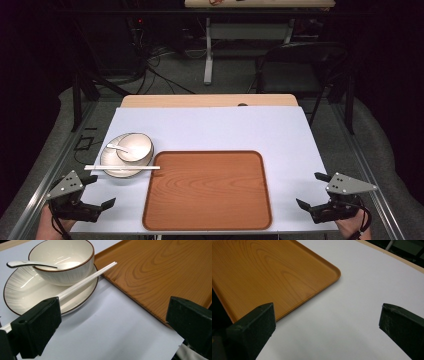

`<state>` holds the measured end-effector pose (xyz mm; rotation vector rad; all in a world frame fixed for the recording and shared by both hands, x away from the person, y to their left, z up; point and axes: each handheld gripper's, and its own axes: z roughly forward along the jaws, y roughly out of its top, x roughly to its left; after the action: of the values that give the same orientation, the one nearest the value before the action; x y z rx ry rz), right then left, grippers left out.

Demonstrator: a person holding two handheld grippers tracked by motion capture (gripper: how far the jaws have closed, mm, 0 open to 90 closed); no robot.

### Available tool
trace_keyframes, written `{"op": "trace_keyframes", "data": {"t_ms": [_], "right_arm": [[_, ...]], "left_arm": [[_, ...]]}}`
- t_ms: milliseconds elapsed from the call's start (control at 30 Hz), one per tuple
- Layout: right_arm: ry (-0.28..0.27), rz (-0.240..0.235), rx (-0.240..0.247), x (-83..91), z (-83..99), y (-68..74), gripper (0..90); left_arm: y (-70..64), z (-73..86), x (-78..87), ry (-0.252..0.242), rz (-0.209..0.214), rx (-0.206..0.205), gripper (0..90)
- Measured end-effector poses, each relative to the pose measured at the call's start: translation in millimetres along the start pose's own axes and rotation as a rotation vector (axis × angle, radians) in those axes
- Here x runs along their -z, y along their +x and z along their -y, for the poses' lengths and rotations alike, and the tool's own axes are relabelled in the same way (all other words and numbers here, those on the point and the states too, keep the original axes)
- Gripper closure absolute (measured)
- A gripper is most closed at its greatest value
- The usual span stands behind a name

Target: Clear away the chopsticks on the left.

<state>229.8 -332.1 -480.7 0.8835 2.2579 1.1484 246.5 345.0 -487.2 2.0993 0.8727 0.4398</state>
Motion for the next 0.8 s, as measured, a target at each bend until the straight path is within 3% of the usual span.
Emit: {"op": "trace_keyframes", "data": {"t_ms": [433, 800], "right_arm": [[0.003, -0.012, 0.010, -3.7, -1.3, 2.3, 0.1], [0.005, -0.025, 0.013, -5.2, -0.6, 2.9, 0.1]], "left_arm": [[7.6, -24.1, -9.2, 0.137, -0.042, -0.116, 0.0], [25.1, -36.4, -22.3, 0.226, -0.028, -0.180, 0.0]]}}
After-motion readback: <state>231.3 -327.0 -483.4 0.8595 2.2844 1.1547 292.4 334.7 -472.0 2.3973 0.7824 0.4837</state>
